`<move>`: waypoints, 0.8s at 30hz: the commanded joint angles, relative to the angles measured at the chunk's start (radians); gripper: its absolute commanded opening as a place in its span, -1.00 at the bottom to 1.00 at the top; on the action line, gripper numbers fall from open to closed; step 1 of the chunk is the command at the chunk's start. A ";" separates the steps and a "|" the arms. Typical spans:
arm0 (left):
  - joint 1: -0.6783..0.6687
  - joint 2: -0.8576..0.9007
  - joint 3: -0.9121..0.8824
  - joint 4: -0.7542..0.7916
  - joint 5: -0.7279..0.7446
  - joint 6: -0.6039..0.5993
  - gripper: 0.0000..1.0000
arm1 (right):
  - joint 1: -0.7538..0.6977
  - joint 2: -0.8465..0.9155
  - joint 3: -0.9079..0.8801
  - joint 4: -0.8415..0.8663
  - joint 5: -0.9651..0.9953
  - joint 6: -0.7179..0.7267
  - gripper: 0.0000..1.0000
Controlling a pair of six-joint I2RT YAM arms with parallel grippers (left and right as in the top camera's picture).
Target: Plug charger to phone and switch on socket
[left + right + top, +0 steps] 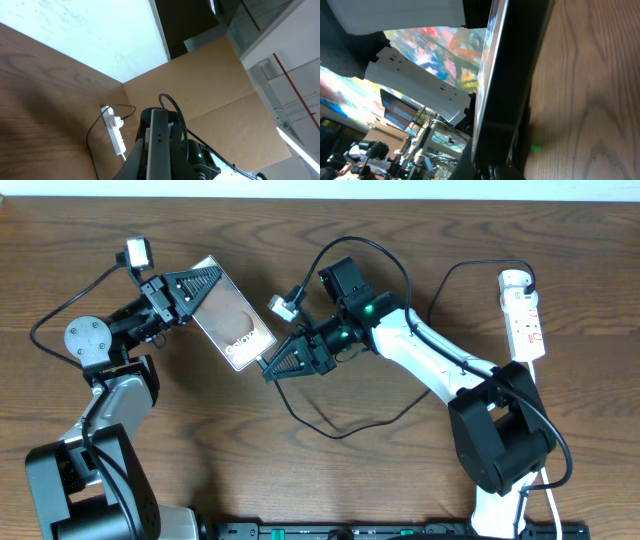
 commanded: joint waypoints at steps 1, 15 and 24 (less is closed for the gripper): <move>-0.028 -0.015 0.019 0.016 0.047 -0.015 -0.85 | -0.003 0.011 0.011 0.049 -0.024 0.071 -0.97; -0.035 -0.015 0.019 0.015 0.114 -0.012 -0.86 | -0.010 0.011 0.011 0.159 -0.024 0.156 -0.97; -0.035 -0.015 0.018 0.015 0.122 -0.012 -0.86 | -0.018 0.011 0.011 0.212 -0.018 0.197 -0.97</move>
